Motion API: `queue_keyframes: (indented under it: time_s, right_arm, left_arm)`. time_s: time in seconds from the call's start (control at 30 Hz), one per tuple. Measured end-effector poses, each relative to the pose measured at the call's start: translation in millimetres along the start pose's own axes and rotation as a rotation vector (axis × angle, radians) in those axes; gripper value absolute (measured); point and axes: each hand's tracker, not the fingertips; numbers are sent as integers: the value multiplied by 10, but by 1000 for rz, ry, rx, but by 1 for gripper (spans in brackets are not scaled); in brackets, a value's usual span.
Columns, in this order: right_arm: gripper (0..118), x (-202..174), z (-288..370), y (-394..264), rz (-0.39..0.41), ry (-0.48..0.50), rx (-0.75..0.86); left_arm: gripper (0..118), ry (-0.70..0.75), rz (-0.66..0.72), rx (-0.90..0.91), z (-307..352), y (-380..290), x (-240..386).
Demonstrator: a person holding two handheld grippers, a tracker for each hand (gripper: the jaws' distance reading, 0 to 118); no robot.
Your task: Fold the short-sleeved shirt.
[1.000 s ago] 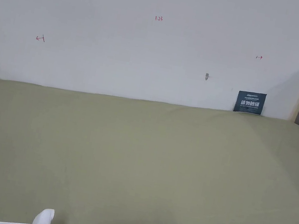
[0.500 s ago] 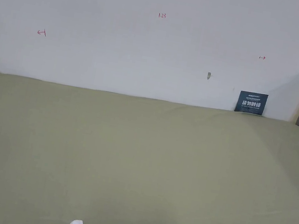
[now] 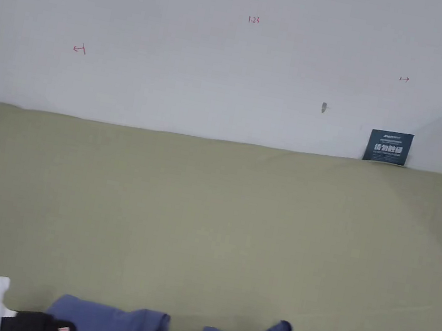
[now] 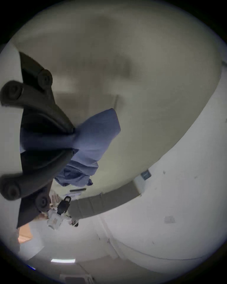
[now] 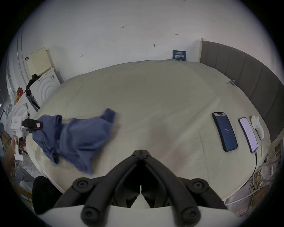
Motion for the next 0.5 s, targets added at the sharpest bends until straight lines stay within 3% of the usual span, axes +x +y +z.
queue_keyframes:
  time_s: [0.2,0.5]
  right_arm:
    - [0,-132,-32,-4,38,12,-13]
    - [0,-146,-90,-33,54,12,-43]
  left_arm:
    - [9,93,36,51,443,-67,-73]
    - [9,50,-190,-50,-292,-82,1166]
